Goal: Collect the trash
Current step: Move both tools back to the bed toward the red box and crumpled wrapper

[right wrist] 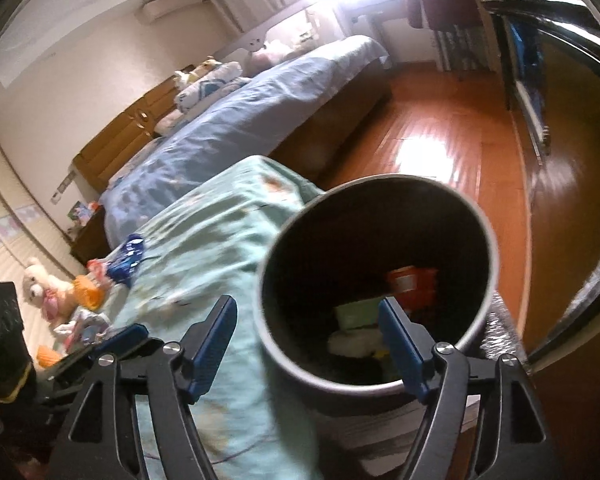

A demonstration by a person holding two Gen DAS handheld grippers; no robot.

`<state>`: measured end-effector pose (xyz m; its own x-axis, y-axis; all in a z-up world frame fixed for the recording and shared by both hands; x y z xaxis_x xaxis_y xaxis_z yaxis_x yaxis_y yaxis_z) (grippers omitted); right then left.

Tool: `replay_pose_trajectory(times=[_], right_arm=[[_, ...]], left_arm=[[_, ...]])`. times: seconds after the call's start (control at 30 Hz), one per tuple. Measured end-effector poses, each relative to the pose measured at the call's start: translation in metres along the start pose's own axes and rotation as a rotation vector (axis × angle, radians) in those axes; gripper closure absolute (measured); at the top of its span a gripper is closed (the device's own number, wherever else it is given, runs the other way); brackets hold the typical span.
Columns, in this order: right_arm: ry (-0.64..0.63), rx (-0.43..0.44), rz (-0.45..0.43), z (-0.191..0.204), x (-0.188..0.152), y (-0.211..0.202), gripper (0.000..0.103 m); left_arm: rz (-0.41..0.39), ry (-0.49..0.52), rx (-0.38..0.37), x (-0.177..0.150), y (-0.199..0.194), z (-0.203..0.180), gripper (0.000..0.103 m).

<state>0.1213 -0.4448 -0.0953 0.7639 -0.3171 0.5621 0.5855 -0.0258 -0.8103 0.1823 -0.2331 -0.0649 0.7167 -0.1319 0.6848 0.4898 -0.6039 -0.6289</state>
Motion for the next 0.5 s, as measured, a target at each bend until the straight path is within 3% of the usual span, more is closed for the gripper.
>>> replay_pose_trajectory(times=[0.5], right_arm=[[-0.116,0.123,0.037,0.095,-0.038,-0.006,0.025]], left_arm=[[-0.099,-0.151,0.137,-0.050,-0.105,0.066,0.049]])
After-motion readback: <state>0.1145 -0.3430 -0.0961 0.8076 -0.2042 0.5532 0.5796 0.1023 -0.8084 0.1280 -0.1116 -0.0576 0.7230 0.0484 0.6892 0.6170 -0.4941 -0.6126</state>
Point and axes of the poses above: each gripper's, at about its wrist camera, not at the fingertips, and y roughly the way its jaws point, z to its left, x to its top, the point moved 2 cm from there along y, roughly the way its jaws point, and after that the axes turned 15 degrees about -x, right-handed, at the moved point
